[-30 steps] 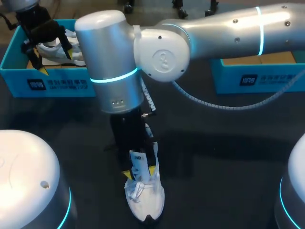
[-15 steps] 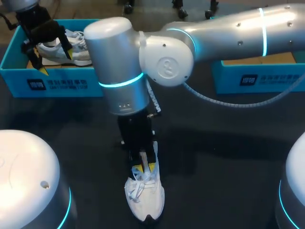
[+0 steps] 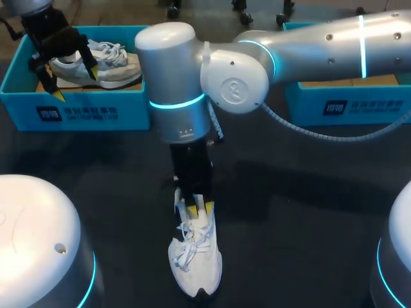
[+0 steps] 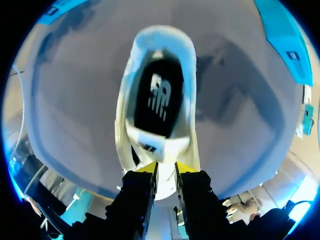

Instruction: Take the shoe out of the shoebox, open the shoe tongue, remove and reinsert the insole, then place the shoe into the shoebox

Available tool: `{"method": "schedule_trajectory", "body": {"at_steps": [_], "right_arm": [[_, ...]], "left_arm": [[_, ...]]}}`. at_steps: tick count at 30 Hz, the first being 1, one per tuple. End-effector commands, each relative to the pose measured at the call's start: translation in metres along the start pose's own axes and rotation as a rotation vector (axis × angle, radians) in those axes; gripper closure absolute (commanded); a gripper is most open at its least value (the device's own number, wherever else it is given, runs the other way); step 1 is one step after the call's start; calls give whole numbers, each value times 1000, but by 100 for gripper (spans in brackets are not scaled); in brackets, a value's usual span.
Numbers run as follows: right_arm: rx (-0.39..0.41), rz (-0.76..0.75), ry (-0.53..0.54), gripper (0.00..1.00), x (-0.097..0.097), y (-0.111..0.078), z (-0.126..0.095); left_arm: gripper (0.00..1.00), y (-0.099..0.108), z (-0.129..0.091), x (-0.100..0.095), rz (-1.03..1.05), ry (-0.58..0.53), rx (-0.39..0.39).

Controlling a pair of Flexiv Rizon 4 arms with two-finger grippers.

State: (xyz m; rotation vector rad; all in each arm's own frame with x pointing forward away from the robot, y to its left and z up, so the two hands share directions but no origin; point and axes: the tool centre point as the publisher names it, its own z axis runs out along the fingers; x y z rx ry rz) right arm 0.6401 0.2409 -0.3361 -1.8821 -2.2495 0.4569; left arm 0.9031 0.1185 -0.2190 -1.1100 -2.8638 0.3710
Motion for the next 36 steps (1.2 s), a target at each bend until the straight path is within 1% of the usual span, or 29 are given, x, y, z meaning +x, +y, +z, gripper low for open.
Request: {"method": "schedule_trajectory", "body": {"at_steps": [1, 4, 8, 11, 14, 17, 18, 20, 24, 28, 31, 32, 33, 35, 36], "right_arm": [[15, -6, -9, 79, 4, 9, -6], [30, 9, -34, 80, 6, 3, -15], [54, 20, -80, 78, 11, -7, -29], [51, 1, -98, 79, 13, -8, -33], [49, -35, -113, 82, 13, 1, -29], [22, -64, -127, 82, 9, 10, -21], [2, -80, -129, 82, 5, 13, -18], [11, -86, -116, 82, 0, 17, -11], [11, -111, -101, 84, -3, 21, -8], [13, -117, -106, 82, 0, 13, -20], [-13, -139, -164, 81, 0, 4, -42], [-36, -164, -183, 80, 0, 2, -51], [-43, -189, -198, 78, -1, 1, -59], [-98, -290, -241, 78, -3, 3, -73], [-95, -344, -263, 76, -5, 6, -80]], "left_arm": [[0, 0, 0, 1, 0, 1, -2], [0, 0, 0, 1, 0, 1, -2], [0, 0, 0, 1, 0, 1, -2], [0, 0, 0, 1, 0, 1, -2], [0, 0, 0, 1, 0, 1, -2], [0, 0, 0, 1, 0, 1, -2], [0, 0, 0, 1, 0, 1, -2], [0, 0, 0, 1, 0, 1, -2], [0, 0, 0, 1, 0, 1, -2], [0, 0, 0, 1, 0, 1, -2], [0, 0, 0, 1, 0, 1, -2], [0, 0, 0, 1, 0, 1, -2], [0, 0, 0, 1, 0, 1, -2], [0, 0, 0, 1, 0, 1, -2], [0, 0, 0, 1, 0, 1, -2]]}}
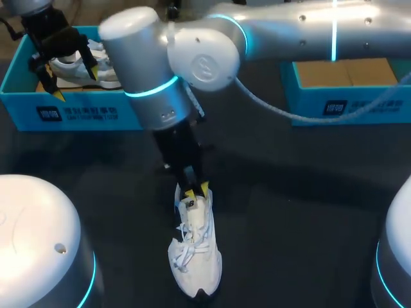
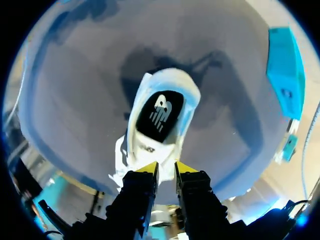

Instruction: Take the shoe out of the shoebox, open the shoe tongue, remove and reinsert the insole, then place the shoe into the shoebox

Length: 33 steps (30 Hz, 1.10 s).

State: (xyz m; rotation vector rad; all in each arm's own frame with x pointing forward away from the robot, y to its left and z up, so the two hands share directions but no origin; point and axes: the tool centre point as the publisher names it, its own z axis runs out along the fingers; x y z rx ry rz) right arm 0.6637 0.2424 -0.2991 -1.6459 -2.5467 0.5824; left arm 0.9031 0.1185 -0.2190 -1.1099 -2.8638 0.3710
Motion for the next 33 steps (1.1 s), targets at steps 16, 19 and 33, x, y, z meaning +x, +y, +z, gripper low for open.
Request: {"method": "schedule_trajectory", "body": {"at_steps": [16, 19, 33], "right_arm": [[-432, -714, -457, 0, -19, 23, -63], [-432, -714, -457, 0, -19, 23, -63], [-604, -922, -348, 0, -23, 74, -34]], "left_arm": [[0, 0, 0, 1, 0, 1, -2], [0, 0, 0, 1, 0, 1, -2], [0, 0, 0, 1, 0, 1, -2]]}}
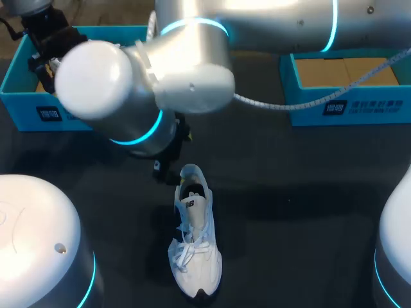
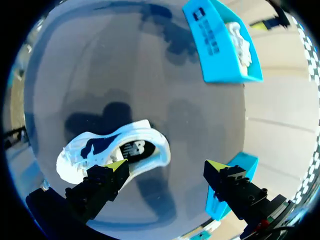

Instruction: Take the shoe out of the shoebox, open the shoe tongue, remove and reinsert the insole, then place the shoe into the shoebox

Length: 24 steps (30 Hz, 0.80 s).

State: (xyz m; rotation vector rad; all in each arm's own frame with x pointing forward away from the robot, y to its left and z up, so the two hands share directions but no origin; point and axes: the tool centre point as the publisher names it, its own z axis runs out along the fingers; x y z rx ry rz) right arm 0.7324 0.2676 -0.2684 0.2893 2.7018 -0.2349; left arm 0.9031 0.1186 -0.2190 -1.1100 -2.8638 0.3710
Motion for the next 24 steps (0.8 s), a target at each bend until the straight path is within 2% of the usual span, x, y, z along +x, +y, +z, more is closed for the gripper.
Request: {"method": "schedule_trajectory", "body": {"at_steps": [1, 9, 11, 24], "right_arm": [[-189, -57, 73, 0, -6, -1, 30], [-137, -90, 107, 0, -7, 8, 48], [-96, -110, 129, 0, -8, 8, 51], [-100, -188, 142, 0, 2, 17, 79]], "left_arm": [[0, 0, 0, 1, 0, 1, -2], [0, 0, 0, 1, 0, 1, -2], [0, 0, 0, 1, 0, 1, -2], [0, 0, 0, 1, 0, 1, -2]]}}
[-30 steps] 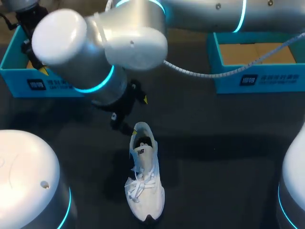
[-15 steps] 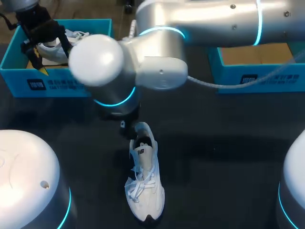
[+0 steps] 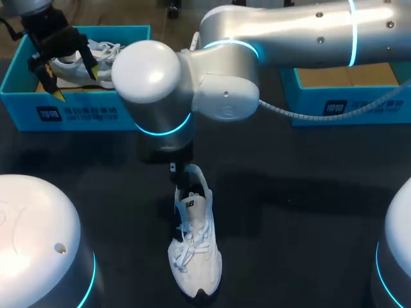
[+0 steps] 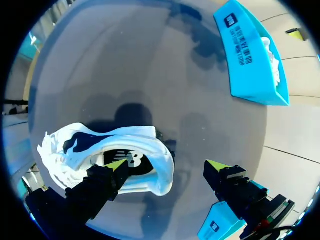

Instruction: Take the shoe out of the shoebox, open the shoe tongue, remove and reinsert the insole, then place the shoe into the shoebox

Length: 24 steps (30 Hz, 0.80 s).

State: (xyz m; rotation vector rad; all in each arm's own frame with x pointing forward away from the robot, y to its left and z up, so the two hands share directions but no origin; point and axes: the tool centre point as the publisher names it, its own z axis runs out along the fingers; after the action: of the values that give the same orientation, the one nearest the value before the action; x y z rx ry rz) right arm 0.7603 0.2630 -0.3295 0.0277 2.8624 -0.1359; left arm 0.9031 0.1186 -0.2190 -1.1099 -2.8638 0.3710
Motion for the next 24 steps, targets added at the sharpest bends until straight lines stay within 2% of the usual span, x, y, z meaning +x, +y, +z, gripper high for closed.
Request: {"method": "schedule_trajectory", "body": {"at_steps": [1, 10, 17, 24], "right_arm": [[-2, -4, 13, 0, 0, 7, 17], [14, -18, 65, 0, -2, 5, 37], [30, -28, 78, 0, -5, -8, 41], [12, -16, 90, 0, -4, -18, 45]], "left_arm": [[0, 0, 0, 1, 0, 1, -2], [0, 0, 0, 1, 0, 1, -2], [0, 0, 0, 1, 0, 1, -2], [0, 0, 0, 1, 0, 1, -2]]}}
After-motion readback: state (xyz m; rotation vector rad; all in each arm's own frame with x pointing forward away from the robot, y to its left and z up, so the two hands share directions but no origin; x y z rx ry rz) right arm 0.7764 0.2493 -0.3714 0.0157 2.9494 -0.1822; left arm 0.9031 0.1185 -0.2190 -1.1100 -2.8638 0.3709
